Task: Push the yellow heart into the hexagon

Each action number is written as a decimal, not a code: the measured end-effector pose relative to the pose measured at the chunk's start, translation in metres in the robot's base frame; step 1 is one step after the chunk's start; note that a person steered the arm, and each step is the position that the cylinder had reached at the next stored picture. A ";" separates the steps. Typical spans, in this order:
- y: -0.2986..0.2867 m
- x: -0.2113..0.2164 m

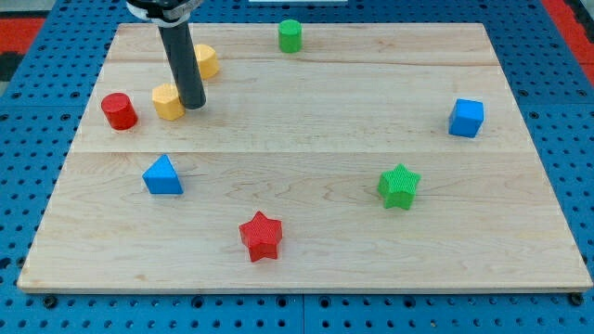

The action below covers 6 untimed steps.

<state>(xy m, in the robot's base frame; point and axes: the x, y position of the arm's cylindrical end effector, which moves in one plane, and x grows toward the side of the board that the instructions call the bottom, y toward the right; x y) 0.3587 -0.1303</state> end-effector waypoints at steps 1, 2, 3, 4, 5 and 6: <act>0.050 -0.029; 0.044 -0.080; 0.031 -0.100; 0.006 -0.110; -0.021 -0.066; -0.024 -0.016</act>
